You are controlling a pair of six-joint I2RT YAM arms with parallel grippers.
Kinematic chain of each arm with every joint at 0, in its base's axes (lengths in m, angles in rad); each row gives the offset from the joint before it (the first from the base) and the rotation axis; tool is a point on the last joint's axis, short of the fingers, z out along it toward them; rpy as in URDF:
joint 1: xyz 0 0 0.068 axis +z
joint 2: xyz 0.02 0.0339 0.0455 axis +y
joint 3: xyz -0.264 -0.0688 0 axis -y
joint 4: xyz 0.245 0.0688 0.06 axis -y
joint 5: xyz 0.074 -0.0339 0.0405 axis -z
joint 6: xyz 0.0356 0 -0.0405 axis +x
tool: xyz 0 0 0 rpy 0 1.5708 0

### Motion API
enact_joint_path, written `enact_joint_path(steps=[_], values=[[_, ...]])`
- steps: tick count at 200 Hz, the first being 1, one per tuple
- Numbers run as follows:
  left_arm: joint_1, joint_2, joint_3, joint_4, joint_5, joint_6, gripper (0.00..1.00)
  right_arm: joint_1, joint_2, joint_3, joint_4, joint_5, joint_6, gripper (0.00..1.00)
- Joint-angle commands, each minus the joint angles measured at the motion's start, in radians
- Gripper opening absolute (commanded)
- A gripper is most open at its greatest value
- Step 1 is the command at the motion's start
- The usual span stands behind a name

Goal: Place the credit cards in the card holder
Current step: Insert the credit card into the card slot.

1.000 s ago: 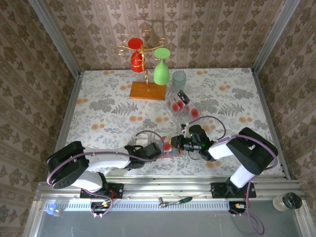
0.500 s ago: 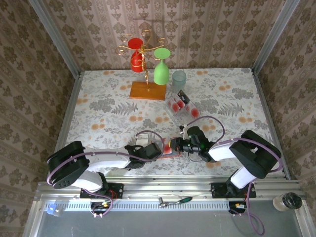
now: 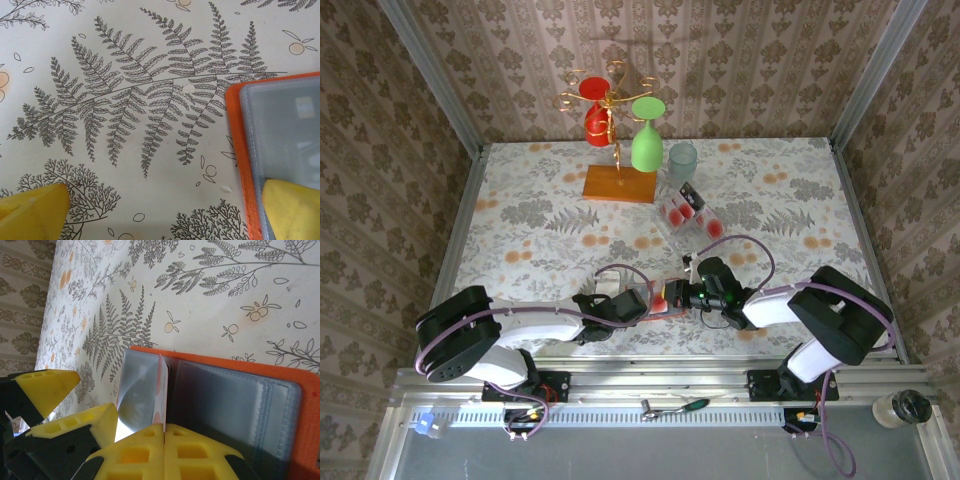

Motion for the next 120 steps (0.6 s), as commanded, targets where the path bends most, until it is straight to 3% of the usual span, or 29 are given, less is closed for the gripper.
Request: enact_joint_path(steps=[1,120], values=[[-0.008,0.018,-0.013,-0.008,0.0,-0.011,1.0,0.007,-0.018,-0.014,-0.061,0.044,-0.029,0.0],[-0.008,0.021,-0.015,-0.006,-0.001,-0.012,1.0,0.007,-0.038,-0.032,-0.096,0.038,-0.035,0.0]])
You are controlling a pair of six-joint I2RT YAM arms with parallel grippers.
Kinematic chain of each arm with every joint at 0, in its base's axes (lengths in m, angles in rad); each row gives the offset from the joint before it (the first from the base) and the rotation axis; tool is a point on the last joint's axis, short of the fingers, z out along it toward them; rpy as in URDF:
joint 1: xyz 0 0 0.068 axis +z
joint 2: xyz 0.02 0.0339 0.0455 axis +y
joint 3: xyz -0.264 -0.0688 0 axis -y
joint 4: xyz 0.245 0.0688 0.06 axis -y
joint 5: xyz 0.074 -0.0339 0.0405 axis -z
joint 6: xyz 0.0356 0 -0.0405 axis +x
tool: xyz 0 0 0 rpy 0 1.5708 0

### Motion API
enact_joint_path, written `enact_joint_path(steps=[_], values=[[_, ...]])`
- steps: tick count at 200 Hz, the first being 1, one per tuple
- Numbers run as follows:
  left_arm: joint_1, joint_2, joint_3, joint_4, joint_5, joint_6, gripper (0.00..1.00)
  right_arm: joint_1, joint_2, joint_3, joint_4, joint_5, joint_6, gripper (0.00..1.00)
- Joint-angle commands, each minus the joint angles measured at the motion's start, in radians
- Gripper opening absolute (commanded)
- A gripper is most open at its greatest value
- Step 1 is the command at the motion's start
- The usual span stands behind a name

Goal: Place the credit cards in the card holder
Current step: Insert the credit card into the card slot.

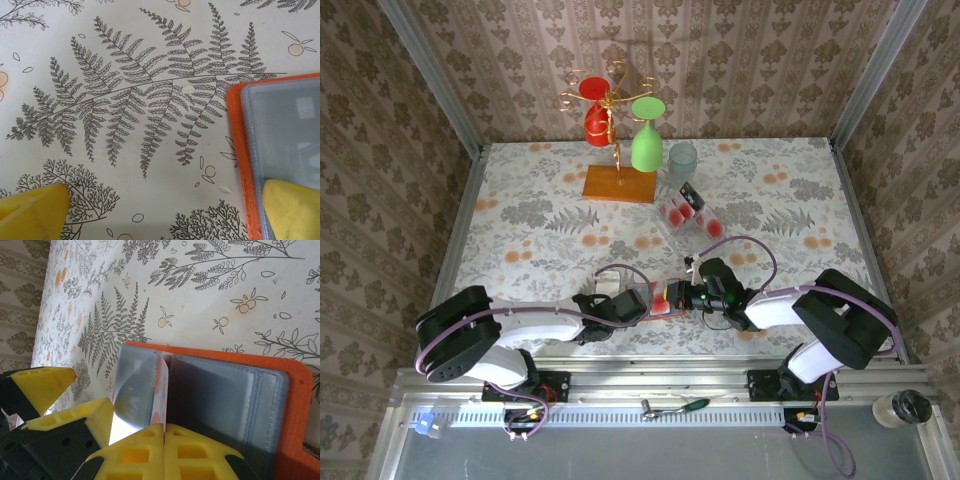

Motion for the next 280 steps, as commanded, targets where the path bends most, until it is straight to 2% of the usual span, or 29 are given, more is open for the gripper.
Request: enact_joint_path(steps=[1,280], values=[[-0.008,0.02,-0.014,-0.008,-0.001,-0.009,1.0,0.007,-0.012,-0.02,-0.062,0.033,-0.032,0.0],[-0.009,0.026,-0.011,-0.005,-0.003,-0.008,1.0,0.008,0.085,0.036,-0.092,-0.017,-0.021,0.0]])
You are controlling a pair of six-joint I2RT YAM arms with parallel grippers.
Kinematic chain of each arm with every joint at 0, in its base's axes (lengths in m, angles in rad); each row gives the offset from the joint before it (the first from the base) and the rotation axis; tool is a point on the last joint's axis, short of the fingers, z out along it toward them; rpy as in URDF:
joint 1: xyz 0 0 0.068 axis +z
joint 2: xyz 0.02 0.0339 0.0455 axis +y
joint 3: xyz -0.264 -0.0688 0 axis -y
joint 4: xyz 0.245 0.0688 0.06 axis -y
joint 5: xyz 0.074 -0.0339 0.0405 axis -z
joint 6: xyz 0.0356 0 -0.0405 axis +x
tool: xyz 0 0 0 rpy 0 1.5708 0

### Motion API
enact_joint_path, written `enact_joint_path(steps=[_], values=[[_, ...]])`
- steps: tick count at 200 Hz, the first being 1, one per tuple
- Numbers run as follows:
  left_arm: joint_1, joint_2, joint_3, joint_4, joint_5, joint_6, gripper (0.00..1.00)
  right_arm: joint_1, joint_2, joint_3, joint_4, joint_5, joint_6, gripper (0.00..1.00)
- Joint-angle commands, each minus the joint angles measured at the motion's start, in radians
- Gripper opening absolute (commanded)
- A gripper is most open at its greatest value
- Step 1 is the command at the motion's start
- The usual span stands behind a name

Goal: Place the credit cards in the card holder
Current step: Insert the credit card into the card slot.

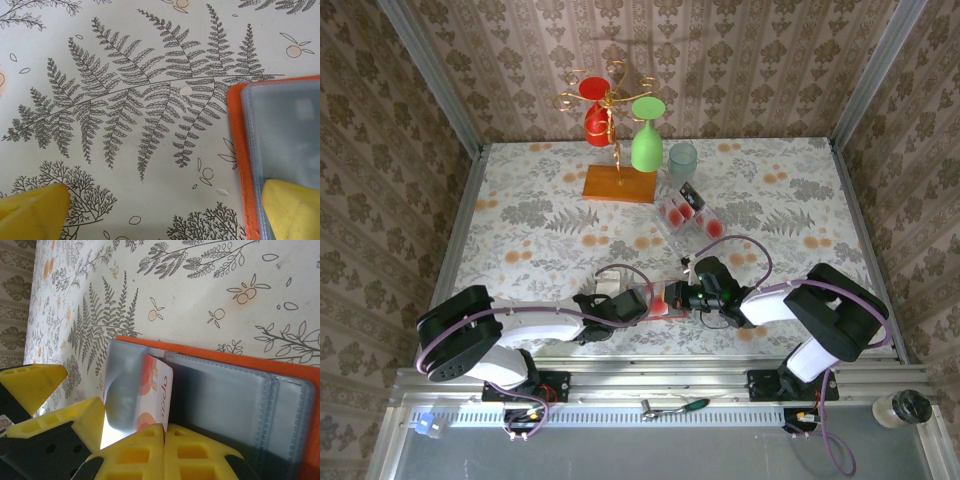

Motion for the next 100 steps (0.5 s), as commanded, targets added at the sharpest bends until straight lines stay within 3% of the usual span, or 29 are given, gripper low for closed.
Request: enact_joint_path(steps=[1,48,73,100], values=[[-0.008,0.019,-0.01,-0.015,-0.002,-0.008,1.0,0.008,0.027,0.0,-0.072,0.007,-0.02,0.0],[-0.009,0.018,-0.011,-0.016,-0.004,-0.008,1.0,0.009,0.021,0.002,-0.089,-0.001,-0.016,0.0],[-0.008,0.019,-0.008,-0.015,-0.005,-0.008,1.0,0.007,0.006,0.024,-0.139,-0.008,-0.036,0.32],[-0.008,0.019,-0.01,-0.013,-0.005,-0.008,1.0,0.005,-0.046,0.073,-0.253,-0.003,-0.084,0.46]])
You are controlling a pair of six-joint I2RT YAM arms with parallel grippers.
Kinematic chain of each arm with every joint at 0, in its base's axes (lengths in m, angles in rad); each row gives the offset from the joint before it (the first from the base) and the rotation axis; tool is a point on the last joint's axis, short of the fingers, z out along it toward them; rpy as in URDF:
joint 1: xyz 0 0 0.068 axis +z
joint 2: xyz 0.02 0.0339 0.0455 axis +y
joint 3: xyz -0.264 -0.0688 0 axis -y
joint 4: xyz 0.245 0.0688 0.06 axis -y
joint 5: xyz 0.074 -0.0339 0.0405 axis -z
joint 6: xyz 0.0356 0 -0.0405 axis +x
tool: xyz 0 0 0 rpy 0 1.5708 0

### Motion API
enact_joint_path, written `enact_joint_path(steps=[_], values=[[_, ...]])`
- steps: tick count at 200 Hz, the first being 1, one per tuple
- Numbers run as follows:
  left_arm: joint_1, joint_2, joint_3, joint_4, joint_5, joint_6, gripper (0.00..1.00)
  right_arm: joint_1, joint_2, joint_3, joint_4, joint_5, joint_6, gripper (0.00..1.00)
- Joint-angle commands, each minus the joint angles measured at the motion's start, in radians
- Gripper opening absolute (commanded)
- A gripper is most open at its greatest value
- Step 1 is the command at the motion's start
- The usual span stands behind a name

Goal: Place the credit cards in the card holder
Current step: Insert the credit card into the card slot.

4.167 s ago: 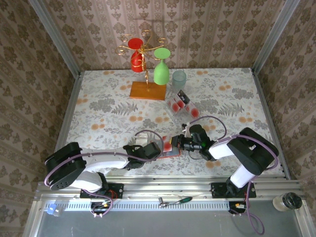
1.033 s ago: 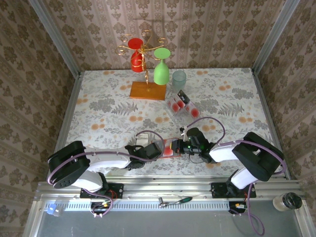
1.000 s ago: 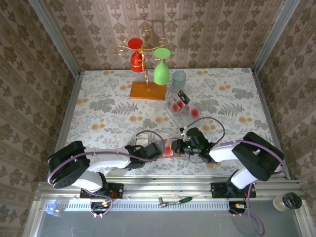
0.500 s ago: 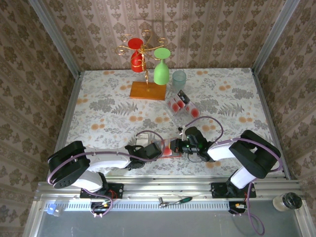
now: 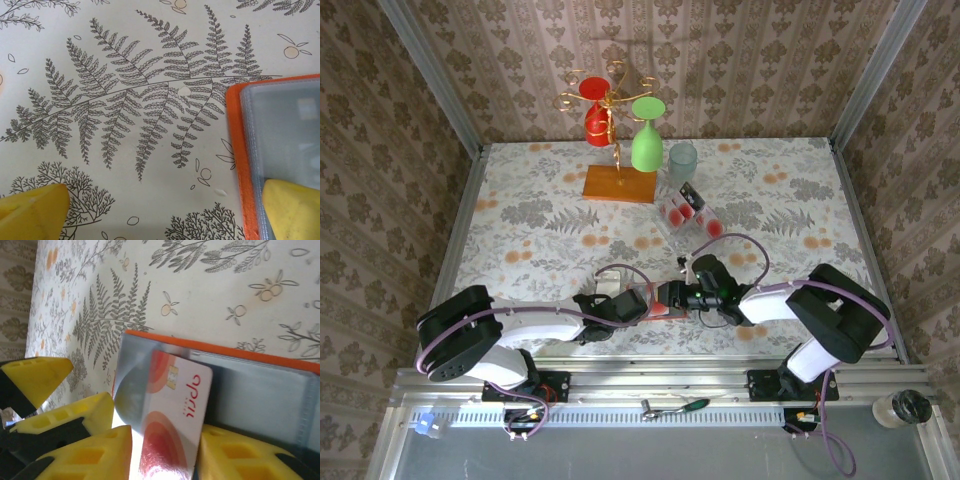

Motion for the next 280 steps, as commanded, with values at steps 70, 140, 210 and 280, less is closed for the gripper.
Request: enact_joint_path(steps=[70,140,210,280], values=[[-0.001,-0.016,-0.048,-0.005,-0.022,-0.026,1.0,-0.038,-0.117,0.133,-0.403,0.022,-0.134,0.49],[0.019,-0.037,-0.075,0.014,-0.018,-0.017,1.0,-0.039,-0.051,0.192,-0.471,0.01,-0.179,0.13],[0.024,-0.026,-0.075,0.039,-0.007,-0.005,1.0,-0.011,0.031,0.228,-0.455,-0.005,-0.165,0.1],[0.025,-0.029,-0.069,0.048,-0.005,0.008,1.0,0.037,0.083,0.271,-0.445,-0.004,-0.139,0.09]])
